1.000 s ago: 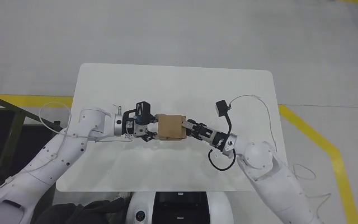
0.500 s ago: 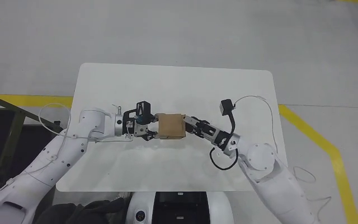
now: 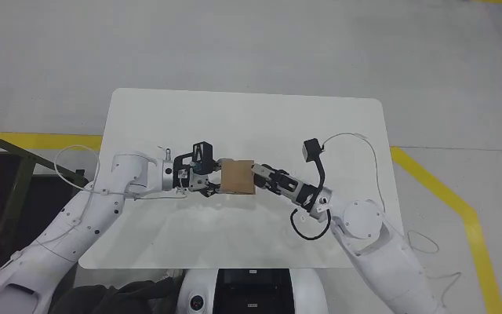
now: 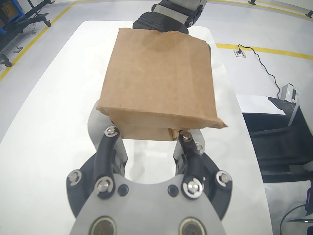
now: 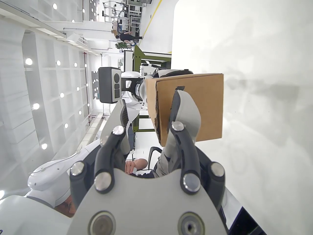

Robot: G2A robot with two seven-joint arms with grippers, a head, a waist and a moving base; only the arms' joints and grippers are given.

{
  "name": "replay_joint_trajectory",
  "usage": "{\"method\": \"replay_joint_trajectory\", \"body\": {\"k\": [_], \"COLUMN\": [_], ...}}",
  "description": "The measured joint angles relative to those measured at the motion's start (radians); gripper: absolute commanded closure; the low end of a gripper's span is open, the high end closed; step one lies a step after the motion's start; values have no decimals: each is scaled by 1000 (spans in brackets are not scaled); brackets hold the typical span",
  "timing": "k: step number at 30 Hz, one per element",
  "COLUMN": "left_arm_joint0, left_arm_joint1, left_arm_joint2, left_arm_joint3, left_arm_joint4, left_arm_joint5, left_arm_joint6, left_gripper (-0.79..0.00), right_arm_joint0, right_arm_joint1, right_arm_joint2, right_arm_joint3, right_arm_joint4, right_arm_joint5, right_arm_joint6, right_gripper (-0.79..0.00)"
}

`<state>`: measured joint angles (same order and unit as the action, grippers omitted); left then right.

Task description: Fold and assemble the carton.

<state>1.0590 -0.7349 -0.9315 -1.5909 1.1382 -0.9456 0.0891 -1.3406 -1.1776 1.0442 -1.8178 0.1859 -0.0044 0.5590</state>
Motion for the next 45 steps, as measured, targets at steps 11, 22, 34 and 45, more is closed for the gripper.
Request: {"method": "replay_joint_trajectory", "body": {"k": [11,22,34,45], "left_arm_joint0": [4,12,12,-81], "left_arm_joint1": [-9,-19,-32,-100], "left_arm_joint2": [-23,-36,-42,102], "left_arm_joint3": [21,24,42,134], "left_arm_joint4": [-14,-11,-16,-30], "left_arm_joint5": [-10,-14,-15,71], "left_arm_joint6": [-8,-18,-50,-213], "left_gripper": [-372,-372,-382,-437], "right_arm_joint0": [-13,-44,-36,-155], "right_arm_joint1": [1,4,3,27], "right_arm_joint2": [21,19,43,196], "right_arm_joint3": [0,-25,0,-80], "right_arm_joint4": [-1,2,-3,-27], "right_arm_joint5": [-4,-26,-34,-85], "right_arm_joint6": [-11,23,-8,-50], "right_gripper": [-385,-382,-403,-628]}}
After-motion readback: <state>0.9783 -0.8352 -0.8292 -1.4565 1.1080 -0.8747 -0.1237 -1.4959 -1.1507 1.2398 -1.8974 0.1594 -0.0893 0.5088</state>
